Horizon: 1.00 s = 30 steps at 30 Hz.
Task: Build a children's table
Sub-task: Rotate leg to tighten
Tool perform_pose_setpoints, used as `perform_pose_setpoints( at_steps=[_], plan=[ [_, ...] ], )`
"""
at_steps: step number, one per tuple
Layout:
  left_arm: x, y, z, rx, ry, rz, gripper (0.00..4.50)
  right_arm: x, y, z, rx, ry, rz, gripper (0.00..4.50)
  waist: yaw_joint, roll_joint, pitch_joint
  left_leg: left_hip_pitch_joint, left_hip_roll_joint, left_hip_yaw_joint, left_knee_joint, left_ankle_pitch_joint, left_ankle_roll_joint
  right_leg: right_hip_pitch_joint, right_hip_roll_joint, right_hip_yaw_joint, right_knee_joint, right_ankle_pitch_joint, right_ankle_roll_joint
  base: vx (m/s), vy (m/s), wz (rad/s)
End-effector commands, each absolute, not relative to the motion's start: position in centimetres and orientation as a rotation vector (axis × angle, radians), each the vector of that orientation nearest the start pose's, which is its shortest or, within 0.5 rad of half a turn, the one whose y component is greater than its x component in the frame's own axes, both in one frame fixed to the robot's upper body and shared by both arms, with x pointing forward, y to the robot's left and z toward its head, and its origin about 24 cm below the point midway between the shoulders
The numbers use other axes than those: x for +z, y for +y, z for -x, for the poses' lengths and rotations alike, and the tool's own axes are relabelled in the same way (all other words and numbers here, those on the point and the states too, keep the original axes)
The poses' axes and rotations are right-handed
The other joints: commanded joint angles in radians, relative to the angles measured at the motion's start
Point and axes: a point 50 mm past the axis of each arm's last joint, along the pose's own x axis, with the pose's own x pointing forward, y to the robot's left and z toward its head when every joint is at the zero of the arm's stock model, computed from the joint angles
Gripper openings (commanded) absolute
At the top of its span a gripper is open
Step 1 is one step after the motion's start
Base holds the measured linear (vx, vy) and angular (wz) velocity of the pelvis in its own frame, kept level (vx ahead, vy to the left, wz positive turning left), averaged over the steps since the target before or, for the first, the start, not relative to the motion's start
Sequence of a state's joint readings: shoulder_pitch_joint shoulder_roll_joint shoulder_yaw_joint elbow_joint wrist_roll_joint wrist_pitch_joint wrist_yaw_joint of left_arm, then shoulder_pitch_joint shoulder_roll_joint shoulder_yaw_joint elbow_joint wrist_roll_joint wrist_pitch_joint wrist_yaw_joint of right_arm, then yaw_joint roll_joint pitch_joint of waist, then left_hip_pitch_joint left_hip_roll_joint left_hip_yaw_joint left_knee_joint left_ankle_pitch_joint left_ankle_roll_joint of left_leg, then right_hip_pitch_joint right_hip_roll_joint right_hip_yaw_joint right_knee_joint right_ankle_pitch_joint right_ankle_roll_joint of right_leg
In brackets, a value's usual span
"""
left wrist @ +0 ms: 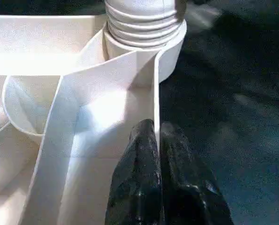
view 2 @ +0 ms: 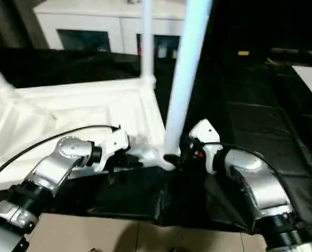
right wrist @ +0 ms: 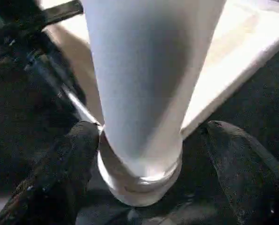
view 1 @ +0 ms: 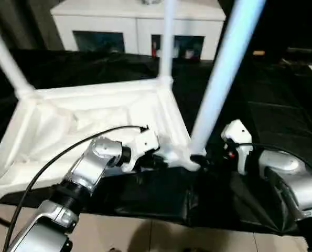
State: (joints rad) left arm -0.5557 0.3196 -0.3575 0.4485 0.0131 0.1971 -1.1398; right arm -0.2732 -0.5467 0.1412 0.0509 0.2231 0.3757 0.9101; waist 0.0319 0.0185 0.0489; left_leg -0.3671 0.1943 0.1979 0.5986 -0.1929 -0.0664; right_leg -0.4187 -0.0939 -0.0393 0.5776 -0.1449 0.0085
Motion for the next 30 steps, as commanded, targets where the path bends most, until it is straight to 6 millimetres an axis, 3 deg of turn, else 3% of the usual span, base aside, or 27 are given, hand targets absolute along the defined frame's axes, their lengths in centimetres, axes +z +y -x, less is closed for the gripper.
perform_pose_setpoints(
  at_steps=[1,7,12,13,17,18,26,30],
  plan=[
    [6.4,9.2,-30.3,-1.437,0.351,-0.37,0.0,7.4,-18.0,-27.5,1.011,0.353,0.284,3.89,-0.003,-0.016,-0.063,0.013,0.03,-0.007,-0.072,-0.245,0.078,0.046,-0.032,0.025,-0.061,-0.299,-0.235,0.0,0.0,0.0],
    [6.7,9.3,-30.8,-1.435,0.345,-0.387,0.0,6.4,-18.0,-27.6,1.041,0.404,0.365,3.89,-0.003,-0.017,-0.064,0.008,0.027,-0.01,-0.072,-0.241,0.062,0.048,-0.034,0.025,-0.066,-0.35,-0.201,0.0,0.0,0.0],
    [6.9,9.4,-30.9,-1.435,0.345,-0.391,0.0,6.9,-17.7,-28.6,0.993,0.358,0.294,3.52,-0.004,-0.017,-0.066,0.006,0.026,-0.01,-0.07,-0.217,0.073,0.05,-0.032,0.024,-0.059,-0.299,-0.215,0.0,0.0,0.0],
    [6.9,9.4,-30.9,-1.435,0.345,-0.39,0.0,7.0,-17.6,-28.6,0.992,0.352,0.287,3.26,-0.002,-0.016,-0.067,0.007,0.026,-0.01,-0.069,-0.209,0.075,0.05,-0.032,0.024,-0.058,-0.286,-0.218,0.0,0.0,0.0],
    [6.9,9.4,-30.9,-1.438,0.347,-0.385,0.0,6.9,-17.5,-28.5,1.018,0.347,0.261,3.08,-0.001,-0.016,-0.068,0.005,0.027,-0.01,-0.069,-0.196,0.079,0.053,-0.032,0.024,-0.055,-0.263,-0.228,0.0,0.0,0.0],
    [6.8,9.4,-30.8,-1.438,0.348,-0.384,0.0,6.7,-17.5,-28.4,1.021,0.35,0.26,2.84,-0.001,-0.016,-0.068,0.005,0.027,-0.01,-0.069,-0.195,0.079,0.053,-0.032,0.024,-0.054,-0.261,-0.228,0.0,0.0,0.0],
    [6.7,9.6,-30.8,-1.437,0.357,-0.387,0.0,5.9,-17.8,-27.8,1.039,0.392,0.233,2.68,0.0,-0.015,-0.068,0.007,0.027,-0.01,-0.069,-0.202,0.076,0.052,-0.032,0.024,-0.057,-0.275,-0.225,0.0,0.0,0.0],
    [6.5,9.6,-31.0,-1.407,0.358,-0.394,0.0,5.4,-17.9,-28.3,0.963,0.403,0.22,2.67,-0.002,-0.015,-0.068,0.006,0.026,-0.009,-0.068,-0.202,0.074,0.053,-0.031,0.024,-0.057,-0.275,-0.226,0.0,0.0,0.0]
  ],
)
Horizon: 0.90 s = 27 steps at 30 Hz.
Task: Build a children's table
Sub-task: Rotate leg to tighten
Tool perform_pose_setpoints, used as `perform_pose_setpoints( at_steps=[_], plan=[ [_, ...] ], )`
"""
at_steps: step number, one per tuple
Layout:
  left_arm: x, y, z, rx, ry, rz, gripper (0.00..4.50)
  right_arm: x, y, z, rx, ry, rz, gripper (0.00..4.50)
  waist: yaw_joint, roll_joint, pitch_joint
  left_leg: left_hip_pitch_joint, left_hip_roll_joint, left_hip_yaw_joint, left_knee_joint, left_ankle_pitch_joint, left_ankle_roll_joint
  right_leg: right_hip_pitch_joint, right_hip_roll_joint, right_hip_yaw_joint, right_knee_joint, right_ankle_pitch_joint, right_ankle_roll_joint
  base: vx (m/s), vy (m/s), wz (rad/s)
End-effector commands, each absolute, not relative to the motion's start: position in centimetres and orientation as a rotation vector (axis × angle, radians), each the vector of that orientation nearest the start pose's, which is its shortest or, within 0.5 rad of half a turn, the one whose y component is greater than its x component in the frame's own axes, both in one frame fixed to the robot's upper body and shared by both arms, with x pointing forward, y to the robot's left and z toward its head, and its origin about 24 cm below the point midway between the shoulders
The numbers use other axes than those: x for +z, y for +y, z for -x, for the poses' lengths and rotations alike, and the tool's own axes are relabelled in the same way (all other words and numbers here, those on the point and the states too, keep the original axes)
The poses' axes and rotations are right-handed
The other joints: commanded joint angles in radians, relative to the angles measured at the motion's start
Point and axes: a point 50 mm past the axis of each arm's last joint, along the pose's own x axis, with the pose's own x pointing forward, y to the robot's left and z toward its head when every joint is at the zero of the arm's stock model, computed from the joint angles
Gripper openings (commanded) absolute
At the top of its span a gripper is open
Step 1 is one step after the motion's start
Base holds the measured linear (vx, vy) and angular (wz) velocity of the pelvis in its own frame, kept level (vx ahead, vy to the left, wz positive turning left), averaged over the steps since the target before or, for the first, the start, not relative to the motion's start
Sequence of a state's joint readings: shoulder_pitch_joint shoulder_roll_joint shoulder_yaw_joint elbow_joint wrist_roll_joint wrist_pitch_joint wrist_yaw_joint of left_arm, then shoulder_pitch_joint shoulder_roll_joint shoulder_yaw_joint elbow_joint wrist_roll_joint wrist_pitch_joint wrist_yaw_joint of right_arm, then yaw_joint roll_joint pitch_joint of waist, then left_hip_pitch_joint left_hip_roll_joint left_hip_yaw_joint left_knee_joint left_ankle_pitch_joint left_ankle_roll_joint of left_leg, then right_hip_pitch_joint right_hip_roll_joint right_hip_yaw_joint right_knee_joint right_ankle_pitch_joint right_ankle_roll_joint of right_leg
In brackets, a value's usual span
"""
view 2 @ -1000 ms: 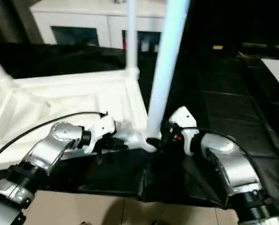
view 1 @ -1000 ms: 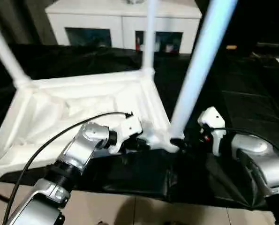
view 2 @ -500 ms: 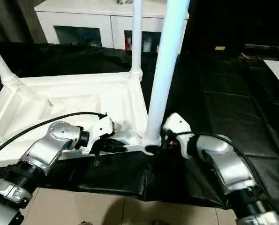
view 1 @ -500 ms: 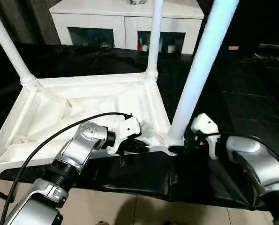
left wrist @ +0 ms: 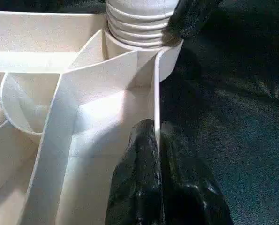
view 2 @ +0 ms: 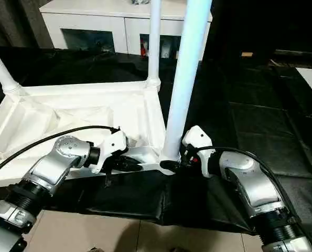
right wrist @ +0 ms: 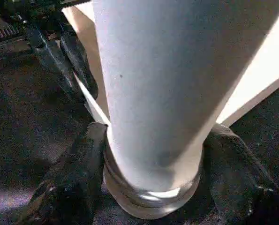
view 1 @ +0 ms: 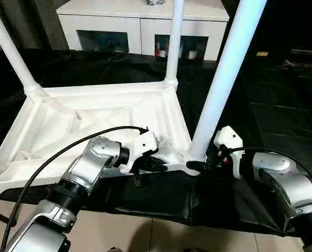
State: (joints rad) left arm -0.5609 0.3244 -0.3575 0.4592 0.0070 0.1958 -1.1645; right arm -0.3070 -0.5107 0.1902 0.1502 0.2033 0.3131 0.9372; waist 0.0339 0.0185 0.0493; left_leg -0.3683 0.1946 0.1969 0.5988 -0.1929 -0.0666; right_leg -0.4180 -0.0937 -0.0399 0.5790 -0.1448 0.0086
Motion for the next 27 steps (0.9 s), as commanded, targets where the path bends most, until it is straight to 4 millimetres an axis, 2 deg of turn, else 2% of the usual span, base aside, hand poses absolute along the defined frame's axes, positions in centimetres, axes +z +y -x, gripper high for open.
perform_pose_setpoints(
  at_steps=[1,5,7,9,11,12,13,15,16,17,18,19,23,25,27],
  plan=[
    [6.4,9.5,-31.2,-1.382,0.36,-0.4,0.0,5.2,-17.9,-28.7,0.895,0.402,0.2,2.67,-0.005,-0.017,-0.068,0.006,0.024,-0.009,-0.069,-0.202,0.072,0.052,-0.031,0.023,-0.059,-0.284,-0.223,0.0,0.0,0.0],
    [5.7,9.0,-32.4,-1.224,0.379,-0.404,0.0,4.0,-17.0,-30.2,0.615,0.413,0.091,2.67,-0.014,-0.017,-0.067,0.004,0.019,-0.012,-0.072,-0.212,0.041,0.051,-0.03,0.02,-0.063,-0.347,-0.195,0.0,0.0,0.0],
    [5.6,8.3,-32.9,-1.176,0.38,-0.384,0.0,3.4,-16.4,-30.9,0.465,0.43,0.03,2.67,-0.026,-0.018,-0.066,0.008,0.017,-0.013,-0.074,-0.241,0.02,0.045,-0.028,0.019,-0.068,-0.373,-0.184,0.0,0.0,0.0],
    [5.6,7.3,-33.5,-1.119,0.368,-0.383,0.0,2.8,-15.6,-31.5,0.34,0.451,-0.01,2.67,-0.035,-0.016,-0.066,0.008,0.017,-0.016,-0.076,-0.27,0.016,0.047,-0.028,0.018,-0.072,-0.391,-0.177,0.0,0.0,0.0],
    [5.7,6.8,-33.7,-1.098,0.364,-0.383,0.0,2.6,-15.3,-31.8,0.301,0.455,-0.013,2.67,-0.039,-0.015,-0.065,0.011,0.015,-0.013,-0.074,-0.284,0.011,0.04,-0.028,0.019,-0.077,-0.407,-0.172,0.0,0.0,0.0],
    [5.8,6.1,-34.1,-1.054,0.356,-0.384,0.0,2.4,-14.7,-32.1,0.242,0.461,-0.031,2.67,-0.038,-0.017,-0.068,0.01,0.014,-0.016,-0.074,-0.283,0.01,0.045,-0.029,0.018,-0.076,-0.407,-0.17,0.0,0.0,0.0],
    [5.9,5.4,-34.4,-1.019,0.352,-0.386,0.0,2.2,-14.2,-32.5,0.176,0.465,-0.047,2.67,-0.043,-0.014,-0.066,0.01,0.014,-0.014,-0.074,-0.282,0.009,0.038,-0.029,0.02,-0.078,-0.403,-0.171,0.0,0.0,0.0],
    [6.0,4.5,-34.9,-0.96,0.347,-0.389,0.0,2.1,-13.5,-32.9,0.097,0.472,-0.057,2.67,-0.045,-0.015,-0.069,0.011,0.012,-0.017,-0.074,-0.282,0.003,0.042,-0.03,0.018,-0.079,-0.408,-0.17,0.0,0.0,0.0],
    [6.2,3.1,-35.2,-0.905,0.336,-0.397,0.0,1.9,-12.4,-33.2,0.034,0.478,-0.032,2.67,-0.045,-0.015,-0.068,0.01,0.012,-0.014,-0.074,-0.272,0.006,0.039,-0.029,0.02,-0.079,-0.388,-0.17,0.0,0.0,0.0],
    [6.3,2.6,-35.3,-0.889,0.331,-0.402,0.0,1.8,-12.0,-33.3,0.021,0.479,-0.02,2.67,-0.047,-0.015,-0.069,0.014,0.012,-0.014,-0.072,-0.278,0.002,0.035,-0.027,0.02,-0.079,-0.386,-0.174,0.0,0.0,0.0],
    [6.5,1.9,-35.4,-0.883,0.321,-0.407,0.0,1.9,-11.5,-33.5,0.009,0.471,0.003,2.67,-0.045,-0.019,-0.071,0.016,0.01,-0.012,-0.071,-0.273,0.005,0.037,-0.027,0.02,-0.079,-0.372,-0.177,0.0,0.0,0.0],
    [6.5,1.8,-35.4,-0.884,0.319,-0.408,0.0,1.9,-11.3,-33.5,0.008,0.468,0.008,2.67,-0.041,-0.019,-0.07,0.011,0.011,-0.014,-0.072,-0.26,0.013,0.044,-0.029,0.019,-0.078,-0.351,-0.179,0.0,0.0,0.0],
    [6.8,1.4,-35.4,-0.904,0.295,-0.402,0.0,2.6,-11.2,-33.9,0.015,0.421,0.0,2.66,-0.035,-0.018,-0.074,0.004,0.011,-0.012,-0.071,-0.226,0.045,0.051,-0.03,0.019,-0.07,-0.284,-0.185,0.0,0.0,0.0],
    [6.9,2.1,-35.4,-0.92,0.287,-0.39,0.0,3.9,-11.7,-34.2,0.045,0.334,-0.026,3.22,-0.031,-0.015,-0.073,0.005,0.011,-0.011,-0.07,-0.219,0.055,0.051,-0.031,0.019,-0.069,-0.277,-0.191,0.0,0.0,0.0],
    [6.8,3.2,-35.3,-0.953,0.276,-0.384,0.0,5.1,-12.8,-34.3,0.067,0.274,-0.028,3.46,-0.03,-0.017,-0.074,0.004,0.012,-0.012,-0.07,-0.21,0.064,0.055,-0.029,0.018,-0.068,-0.261,-0.192,0.0,0.0,0.0]
  ],
)
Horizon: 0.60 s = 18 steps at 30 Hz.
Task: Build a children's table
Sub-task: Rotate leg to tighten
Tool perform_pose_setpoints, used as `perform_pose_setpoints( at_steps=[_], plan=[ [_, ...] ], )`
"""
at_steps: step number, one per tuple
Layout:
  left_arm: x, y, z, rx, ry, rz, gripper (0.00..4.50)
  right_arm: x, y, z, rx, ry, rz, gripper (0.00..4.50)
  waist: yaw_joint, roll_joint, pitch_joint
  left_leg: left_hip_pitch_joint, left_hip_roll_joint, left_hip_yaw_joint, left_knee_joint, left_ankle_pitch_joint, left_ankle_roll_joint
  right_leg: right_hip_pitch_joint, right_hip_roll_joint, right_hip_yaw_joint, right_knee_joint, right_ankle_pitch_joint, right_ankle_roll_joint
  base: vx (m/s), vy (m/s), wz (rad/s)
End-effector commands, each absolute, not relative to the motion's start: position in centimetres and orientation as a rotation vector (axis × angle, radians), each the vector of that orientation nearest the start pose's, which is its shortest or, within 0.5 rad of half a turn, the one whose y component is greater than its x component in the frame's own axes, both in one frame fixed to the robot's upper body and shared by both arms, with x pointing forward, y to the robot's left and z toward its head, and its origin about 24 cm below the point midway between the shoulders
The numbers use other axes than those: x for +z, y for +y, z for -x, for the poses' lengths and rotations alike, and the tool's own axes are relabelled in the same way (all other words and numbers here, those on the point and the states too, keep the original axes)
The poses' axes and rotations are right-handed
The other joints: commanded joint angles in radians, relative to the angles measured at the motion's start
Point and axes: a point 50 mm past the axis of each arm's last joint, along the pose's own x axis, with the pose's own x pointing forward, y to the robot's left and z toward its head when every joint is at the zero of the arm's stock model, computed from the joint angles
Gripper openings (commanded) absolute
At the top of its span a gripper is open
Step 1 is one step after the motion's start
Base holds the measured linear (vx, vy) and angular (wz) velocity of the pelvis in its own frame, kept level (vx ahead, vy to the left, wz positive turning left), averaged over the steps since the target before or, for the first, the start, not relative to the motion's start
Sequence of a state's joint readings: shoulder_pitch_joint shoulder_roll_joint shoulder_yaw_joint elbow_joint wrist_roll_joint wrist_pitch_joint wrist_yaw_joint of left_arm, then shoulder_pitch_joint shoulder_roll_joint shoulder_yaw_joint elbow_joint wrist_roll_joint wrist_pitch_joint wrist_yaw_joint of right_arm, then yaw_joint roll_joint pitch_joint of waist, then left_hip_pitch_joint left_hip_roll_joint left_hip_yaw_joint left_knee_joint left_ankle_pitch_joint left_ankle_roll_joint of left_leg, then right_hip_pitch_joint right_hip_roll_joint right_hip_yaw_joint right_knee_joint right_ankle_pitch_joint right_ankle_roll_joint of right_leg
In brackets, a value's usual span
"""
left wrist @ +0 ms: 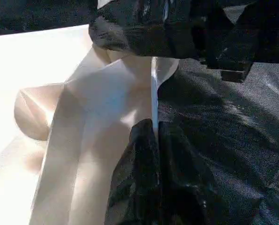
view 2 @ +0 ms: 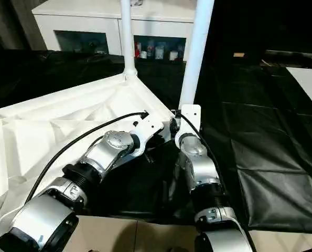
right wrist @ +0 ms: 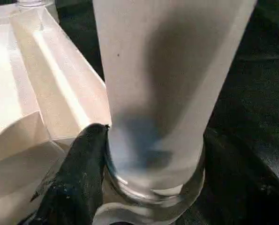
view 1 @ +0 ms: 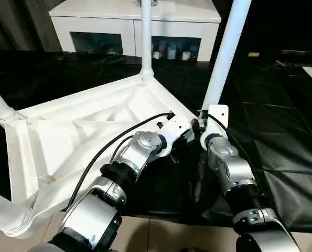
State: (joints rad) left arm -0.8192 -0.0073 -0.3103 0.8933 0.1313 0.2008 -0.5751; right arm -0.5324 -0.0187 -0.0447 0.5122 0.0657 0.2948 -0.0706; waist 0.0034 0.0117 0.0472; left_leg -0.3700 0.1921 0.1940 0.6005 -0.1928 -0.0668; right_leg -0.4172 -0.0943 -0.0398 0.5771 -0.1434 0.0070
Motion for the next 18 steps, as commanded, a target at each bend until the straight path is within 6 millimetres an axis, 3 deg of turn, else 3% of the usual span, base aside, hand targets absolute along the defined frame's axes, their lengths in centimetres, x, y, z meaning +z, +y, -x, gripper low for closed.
perform_pose_setpoints(
  at_steps=[1,4,5,7,9,12,16,18],
  plan=[
    [6.8,3.3,-35.3,-0.957,0.276,-0.383,0.0,5.2,-12.9,-34.2,0.073,0.27,-0.027,3.46,0.003,-0.009,-0.073,0.006,0.015,-0.009,-0.072,-0.206,0.069,0.056,-0.029,0.018,-0.064,-0.251,-0.195,0.0,0.0,0.0],
    [6.7,4.3,-34.8,-1.029,0.25,-0.38,0.0,5.9,-13.6,-34.0,0.173,0.269,-0.047,3.78,0.001,-0.013,-0.07,0.0,0.016,-0.009,-0.071,-0.192,0.087,0.06,-0.03,0.018,-0.062,-0.242,-0.209,0.0,0.0,0.0],
    [6.7,4.6,-34.6,-1.051,0.246,-0.381,0.0,6.1,-13.8,-33.8,0.213,0.264,-0.037,3.81,0.003,-0.013,-0.071,0.003,0.016,-0.008,-0.07,-0.193,0.092,0.059,-0.03,0.019,-0.063,-0.247,-0.211,0.0,0.0,0.0],
    [6.3,6.0,-33.5,-1.175,0.25,-0.374,0.0,6.6,-14.8,-32.7,0.424,0.268,0.027,3.81,0.01,-0.011,-0.07,0.002,0.023,-0.008,-0.071,-0.175,0.103,0.061,-0.032,0.021,-0.059,-0.227,-0.22,0.0,0.0,0.0],
    [6.1,6.5,-33.1,-1.216,0.262,-0.374,0.0,6.7,-15.1,-32.2,0.501,0.276,0.053,3.81,0.012,-0.004,-0.071,0.006,0.026,-0.007,-0.07,-0.18,0.107,0.056,-0.031,0.021,-0.054,-0.208,-0.235,0.0,0.0,0.0],
    [5.9,8.4,-31.4,-1.398,0.301,-0.345,0.0,6.9,-16.9,-29.4,0.821,0.306,0.181,3.81,0.022,-0.007,-0.065,0.008,0.034,-0.006,-0.074,-0.21,0.098,0.058,-0.032,0.025,-0.053,-0.22,-0.242,0.0,0.0,0.0],
    [6.1,9.1,-30.8,-1.46,0.318,-0.345,0.0,6.6,-17.5,-28.1,0.939,0.362,0.224,3.81,0.026,-0.005,-0.063,0.016,0.033,-0.003,-0.075,-0.243,0.082,0.047,-0.032,0.026,-0.059,-0.26,-0.243,0.0,0.0,0.0],
    [6.3,9.5,-30.8,-1.469,0.322,-0.353,0.0,6.6,-17.8,-27.7,0.977,0.386,0.234,3.81,0.028,-0.009,-0.062,0.016,0.033,-0.004,-0.077,-0.257,0.069,0.049,-0.032,0.027,-0.061,-0.296,-0.232,0.0,0.0,0.0]
  ],
)
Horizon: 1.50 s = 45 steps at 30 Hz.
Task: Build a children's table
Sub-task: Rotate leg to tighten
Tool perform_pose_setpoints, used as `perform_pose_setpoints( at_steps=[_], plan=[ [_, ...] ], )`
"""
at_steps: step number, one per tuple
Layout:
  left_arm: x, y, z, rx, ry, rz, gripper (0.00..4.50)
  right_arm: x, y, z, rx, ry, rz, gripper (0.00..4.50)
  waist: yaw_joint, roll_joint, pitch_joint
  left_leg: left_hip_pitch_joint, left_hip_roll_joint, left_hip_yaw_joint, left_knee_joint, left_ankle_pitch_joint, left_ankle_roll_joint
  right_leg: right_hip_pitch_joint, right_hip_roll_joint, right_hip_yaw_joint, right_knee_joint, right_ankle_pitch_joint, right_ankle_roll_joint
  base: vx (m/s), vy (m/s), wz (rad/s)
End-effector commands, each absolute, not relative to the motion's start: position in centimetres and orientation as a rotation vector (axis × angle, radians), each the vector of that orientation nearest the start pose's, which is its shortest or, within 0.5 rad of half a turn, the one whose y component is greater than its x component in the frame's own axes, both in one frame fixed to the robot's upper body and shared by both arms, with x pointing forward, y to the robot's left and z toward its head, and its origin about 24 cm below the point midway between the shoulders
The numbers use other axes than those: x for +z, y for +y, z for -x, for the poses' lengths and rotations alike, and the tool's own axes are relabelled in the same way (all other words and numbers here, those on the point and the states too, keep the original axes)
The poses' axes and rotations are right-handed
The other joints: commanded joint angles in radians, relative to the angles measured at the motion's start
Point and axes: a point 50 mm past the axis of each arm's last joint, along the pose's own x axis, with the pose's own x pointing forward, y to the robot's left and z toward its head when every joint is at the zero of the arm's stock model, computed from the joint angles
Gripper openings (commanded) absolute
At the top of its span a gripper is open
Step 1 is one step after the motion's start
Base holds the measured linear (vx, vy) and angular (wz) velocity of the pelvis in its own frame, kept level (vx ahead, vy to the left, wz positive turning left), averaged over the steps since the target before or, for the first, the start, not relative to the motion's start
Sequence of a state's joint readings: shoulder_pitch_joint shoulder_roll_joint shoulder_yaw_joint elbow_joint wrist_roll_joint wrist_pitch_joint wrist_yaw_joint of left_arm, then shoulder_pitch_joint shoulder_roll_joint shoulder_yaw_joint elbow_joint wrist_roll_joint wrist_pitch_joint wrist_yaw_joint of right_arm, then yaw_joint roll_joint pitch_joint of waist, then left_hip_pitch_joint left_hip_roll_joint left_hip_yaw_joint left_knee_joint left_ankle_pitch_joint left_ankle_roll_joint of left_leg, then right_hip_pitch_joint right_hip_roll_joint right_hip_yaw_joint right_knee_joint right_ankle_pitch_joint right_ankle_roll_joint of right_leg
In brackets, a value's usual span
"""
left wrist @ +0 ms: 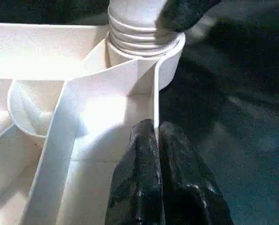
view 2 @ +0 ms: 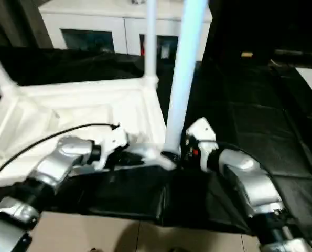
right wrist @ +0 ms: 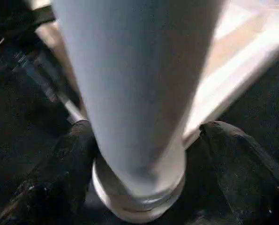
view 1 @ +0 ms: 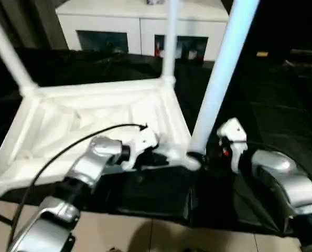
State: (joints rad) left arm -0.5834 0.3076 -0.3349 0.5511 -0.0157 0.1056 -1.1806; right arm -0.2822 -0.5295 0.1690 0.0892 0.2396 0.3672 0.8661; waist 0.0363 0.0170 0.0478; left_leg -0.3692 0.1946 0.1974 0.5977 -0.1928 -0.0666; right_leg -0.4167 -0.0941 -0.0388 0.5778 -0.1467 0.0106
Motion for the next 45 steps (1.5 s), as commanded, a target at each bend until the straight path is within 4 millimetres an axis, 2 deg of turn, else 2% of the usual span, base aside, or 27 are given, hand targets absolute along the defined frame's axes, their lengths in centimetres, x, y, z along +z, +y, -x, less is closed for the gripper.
perform_pose_setpoints(
  at_steps=[1,2,6,10,12,15,16,21,26,28,30,31,32,33,35,36,37,40,43,44,45],
  plan=[
    [6.4,9.7,-31.0,-1.464,0.32,-0.356,0.0,6.5,-17.9,-27.8,0.974,0.388,0.24,3.81,-0.004,-0.013,-0.062,0.016,0.031,-0.007,-0.073,-0.258,0.065,0.045,-0.033,0.027,-0.063,-0.299,-0.234,0.0,0.0,0.0],
    [6.5,9.8,-31.0,-1.46,0.318,-0.36,0.0,6.5,-17.9,-28.0,0.967,0.386,0.246,3.81,-0.006,-0.014,-0.063,0.011,0.029,-0.009,-0.074,-0.25,0.062,0.049,-0.034,0.026,-0.061,-0.305,-0.226,0.0,0.0,0.0],
    [6.7,9.9,-31.0,-1.471,0.321,-0.356,0.0,6.6,-17.7,-28.2,0.984,0.385,0.239,3.81,-0.006,-0.014,-0.063,0.01,0.028,-0.01,-0.074,-0.245,0.058,0.048,-0.035,0.025,-0.063,-0.33,-0.212,0.0,0.0,0.0],
    [6.9,9.8,-31.1,-1.469,0.315,-0.358,0.0,6.5,-17.6,-28.2,0.995,0.393,0.243,3.81,-0.007,-0.014,-0.066,0.008,0.028,-0.01,-0.072,-0.209,0.064,0.049,-0.033,0.025,-0.057,-0.276,-0.221,0.0,0.0,0.0],
    [6.9,9.8,-31.1,-1.469,0.314,-0.357,0.0,6.5,-17.6,-28.2,0.995,0.396,0.221,3.54,-0.007,-0.014,-0.069,0.008,0.027,-0.009,-0.069,-0.19,0.074,0.051,-0.033,0.025,-0.053,-0.231,-0.238,0.0,0.0,0.0],
    [6.9,9.9,-31.1,-1.469,0.317,-0.358,0.0,6.3,-17.6,-28.1,1.005,0.406,0.219,3.44,-0.006,-0.014,-0.069,0.007,0.027,-0.008,-0.067,-0.179,0.086,0.054,-0.033,0.025,-0.05,-0.206,-0.249,0.0,0.0,0.0],
    [6.8,9.9,-31.1,-1.47,0.32,-0.359,0.0,6.2,-17.6,-28.1,1.012,0.412,0.221,3.18,-0.006,-0.014,-0.069,0.007,0.027,-0.008,-0.067,-0.181,0.086,0.053,-0.033,0.025,-0.051,-0.209,-0.25,0.0,0.0,0.0],
    [6.9,9.9,-31.2,-1.468,0.318,-0.356,0.0,6.1,-17.5,-28.1,1.012,0.413,0.203,2.8,-0.006,-0.014,-0.068,0.009,0.027,-0.008,-0.068,-0.197,0.076,0.053,-0.033,0.024,-0.053,-0.239,-0.244,0.0,0.0,0.0],
    [6.8,10.0,-31.2,-1.462,0.32,-0.358,0.0,6.0,-17.4,-28.1,1.001,0.411,0.193,2.67,-0.006,-0.013,-0.069,0.008,0.027,-0.008,-0.068,-0.186,0.08,0.054,-0.033,0.024,-0.051,-0.218,-0.25,0.0,0.0,0.0],
    [6.6,10.0,-31.3,-1.436,0.323,-0.366,0.0,5.6,-17.4,-28.7,0.911,0.405,0.191,2.66,-0.006,-0.012,-0.068,0.009,0.027,-0.007,-0.067,-0.191,0.076,0.051,-0.033,0.025,-0.052,-0.232,-0.249,0.0,0.0,0.0],
    [6.0,9.5,-32.1,-1.321,0.333,-0.405,0.0,4.4,-17.5,-30.1,0.662,0.413,0.182,2.66,-0.013,-0.013,-0.068,0.005,0.025,-0.009,-0.069,-0.194,0.063,0.052,-0.032,0.022,-0.052,-0.251,-0.241,0.0,0.0,0.0],
    [6.0,9.5,-32.1,-1.318,0.334,-0.406,0.0,4.4,-17.5,-30.2,0.657,0.413,0.182,2.66,-0.022,-0.012,-0.066,0.004,0.022,-0.01,-0.07,-0.204,0.042,0.05,-0.03,0.02,-0.055,-0.281,-0.229,0.0,0.0,0.0],
    [5.8,9.3,-32.4,-1.28,0.339,-0.414,0.0,4.1,-17.5,-30.5,0.595,0.417,0.176,2.65,-0.025,-0.016,-0.067,0.007,0.022,-0.011,-0.071,-0.215,0.034,0.05,-0.03,0.019,-0.059,-0.302,-0.221,0.0,0.0,0.0],
    [5.6,9.0,-32.8,-1.229,0.343,-0.415,0.0,3.7,-17.5,-30.9,0.49,0.422,0.159,2.65,-0.031,-0.016,-0.066,0.01,0.02,-0.01,-0.07,-0.232,0.025,0.046,-0.029,0.02,-0.062,-0.328,-0.212,0.0,0.0,0.0],
    [5.4,7.7,-33.4,-1.15,0.355,-0.36,0.0,2.8,-17.5,-31.7,0.25,0.448,0.123,2.65,-0.034,-0.016,-0.068,0.008,0.02,-0.012,-0.07,-0.231,0.02,0.049,-0.029,0.021,-0.063,-0.328,-0.203,0.0,0.0,0.0],
    [5.4,7.3,-33.5,-1.134,0.362,-0.341,0.0,2.5,-17.4,-31.8,0.196,0.456,0.116,2.65,-0.038,-0.012,-0.066,0.009,0.018,-0.01,-0.071,-0.224,0.012,0.042,-0.029,0.023,-0.063,-0.321,-0.207,0.0,0.0,0.0],
    [5.3,6.8,-33.7,-1.107,0.367,-0.343,0.0,2.2,-17.1,-31.9,0.148,0.465,0.094,2.65,-0.04,-0.016,-0.071,0.009,0.016,-0.014,-0.071,-0.225,0.007,0.049,-0.029,0.019,-0.062,-0.323,-0.201,0.0,0.0,0.0],
    [5.0,5.4,-34.4,-1.004,0.385,-0.345,0.0,1.4,-15.7,-32.3,0.041,0.492,0.045,2.65,-0.043,-0.014,-0.069,0.01,0.013,-0.008,-0.069,-0.239,0.02,0.043,-0.026,0.022,-0.067,-0.311,-0.204,0.0,0.0,0.0],
    [5.0,3.9,-34.9,-0.91,0.384,-0.326,0.0,0.9,-14.1,-32.8,-0.007,0.501,0.04,2.65,-0.04,-0.013,-0.069,0.015,0.014,-0.011,-0.069,-0.253,0.014,0.042,-0.028,0.02,-0.072,-0.326,-0.203,0.0,0.0,0.0],
    [5.0,3.7,-35.0,-0.897,0.381,-0.325,0.0,0.9,-13.8,-32.9,-0.013,0.503,0.041,2.65,-0.039,-0.013,-0.069,0.015,0.013,-0.01,-0.07,-0.254,0.016,0.042,-0.027,0.02,-0.073,-0.326,-0.198,0.0,0.0,0.0],
    [5.3,3.0,-35.2,-0.892,0.364,-0.318,0.0,1.1,-12.6,-33.2,0.015,0.479,0.044,2.65,-0.036,-0.016,-0.07,0.012,0.013,-0.012,-0.071,-0.248,0.02,0.047,-0.028,0.019,-0.071,-0.315,-0.193,0.0,0.0,0.0]
  ],
)
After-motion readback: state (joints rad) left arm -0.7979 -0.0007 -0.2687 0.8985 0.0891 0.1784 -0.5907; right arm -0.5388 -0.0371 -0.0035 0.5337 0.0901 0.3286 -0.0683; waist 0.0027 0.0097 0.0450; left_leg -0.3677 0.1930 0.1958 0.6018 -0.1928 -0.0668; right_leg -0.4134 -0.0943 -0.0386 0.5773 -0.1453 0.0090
